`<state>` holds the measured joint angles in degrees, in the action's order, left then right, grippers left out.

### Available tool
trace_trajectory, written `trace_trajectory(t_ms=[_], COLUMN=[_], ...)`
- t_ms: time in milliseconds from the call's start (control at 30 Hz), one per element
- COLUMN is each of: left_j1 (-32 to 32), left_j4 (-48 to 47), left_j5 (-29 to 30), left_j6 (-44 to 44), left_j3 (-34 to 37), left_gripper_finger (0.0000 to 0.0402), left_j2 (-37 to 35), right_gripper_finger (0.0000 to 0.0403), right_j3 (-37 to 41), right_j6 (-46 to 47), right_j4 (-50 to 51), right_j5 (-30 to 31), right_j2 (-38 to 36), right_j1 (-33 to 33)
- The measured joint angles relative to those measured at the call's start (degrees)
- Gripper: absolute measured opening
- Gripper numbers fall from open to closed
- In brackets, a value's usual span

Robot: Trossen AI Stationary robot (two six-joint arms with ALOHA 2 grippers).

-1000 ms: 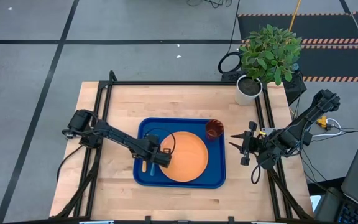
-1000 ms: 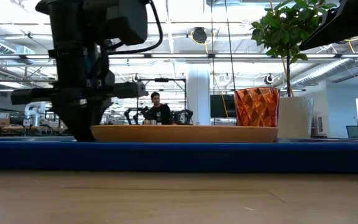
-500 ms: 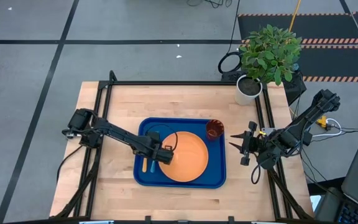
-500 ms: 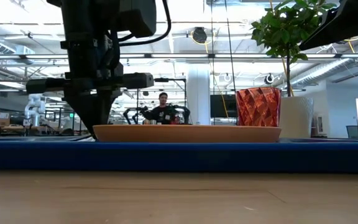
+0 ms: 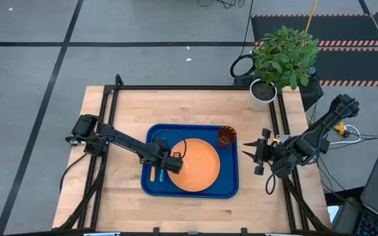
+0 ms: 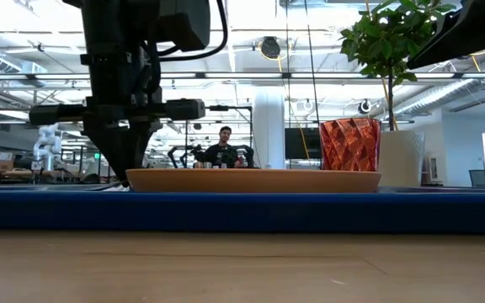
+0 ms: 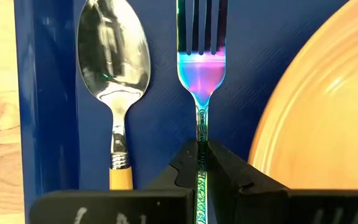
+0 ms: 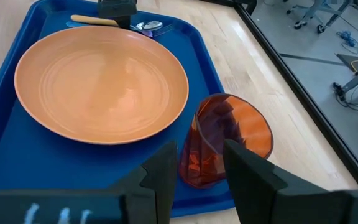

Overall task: Pick and place plate/cup/fork/spoon on tray
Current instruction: Put the blue fork on the blue serving tray to the left of the orange plate

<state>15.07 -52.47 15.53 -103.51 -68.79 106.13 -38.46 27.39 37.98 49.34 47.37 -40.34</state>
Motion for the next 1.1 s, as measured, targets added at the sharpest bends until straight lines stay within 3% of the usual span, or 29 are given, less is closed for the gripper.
trace_trajectory(t_ms=[1100], left_j1=[1.57], left_j4=[4.29], left_j5=[0.55], left_j6=[-1.85], left_j3=[3.37], left_gripper_finger=[0.0021], left_j2=[-0.11], right_gripper_finger=[0.0125], right_j3=[0.0], right_j6=[-0.03], right_j4=[0.17], right_j5=[0.04], right_j2=[-0.02], right_j1=[0.01])
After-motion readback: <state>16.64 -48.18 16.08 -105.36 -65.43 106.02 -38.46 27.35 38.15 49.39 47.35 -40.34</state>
